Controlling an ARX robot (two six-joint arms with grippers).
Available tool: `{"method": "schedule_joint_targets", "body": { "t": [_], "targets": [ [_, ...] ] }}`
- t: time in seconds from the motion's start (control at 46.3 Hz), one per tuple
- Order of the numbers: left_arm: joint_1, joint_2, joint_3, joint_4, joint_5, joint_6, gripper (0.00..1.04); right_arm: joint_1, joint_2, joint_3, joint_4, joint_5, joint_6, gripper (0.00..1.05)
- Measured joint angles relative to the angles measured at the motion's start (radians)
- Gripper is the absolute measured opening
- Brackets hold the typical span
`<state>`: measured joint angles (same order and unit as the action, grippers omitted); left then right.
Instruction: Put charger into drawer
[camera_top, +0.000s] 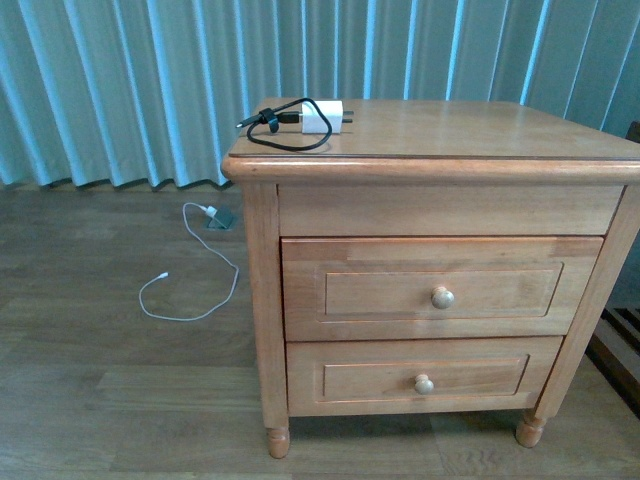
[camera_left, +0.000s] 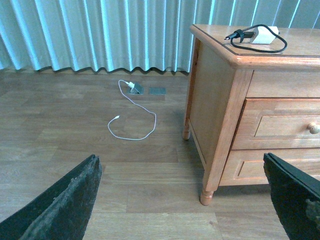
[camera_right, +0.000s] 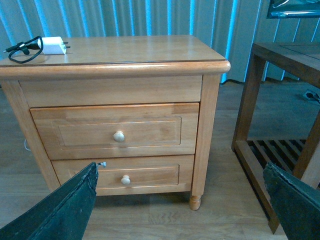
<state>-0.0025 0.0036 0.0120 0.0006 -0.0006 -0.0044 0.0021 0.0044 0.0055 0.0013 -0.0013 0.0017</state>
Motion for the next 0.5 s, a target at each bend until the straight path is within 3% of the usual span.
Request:
{"method": "schedule_joint_targets", "body": {
  "t": [0.497],
  "targets": [
    [0.000,0.000,0.000,0.000,0.000,0.000,0.99,0.000,0.000,0.000,0.000,0.000,-0.001,0.96]
  ]
}}
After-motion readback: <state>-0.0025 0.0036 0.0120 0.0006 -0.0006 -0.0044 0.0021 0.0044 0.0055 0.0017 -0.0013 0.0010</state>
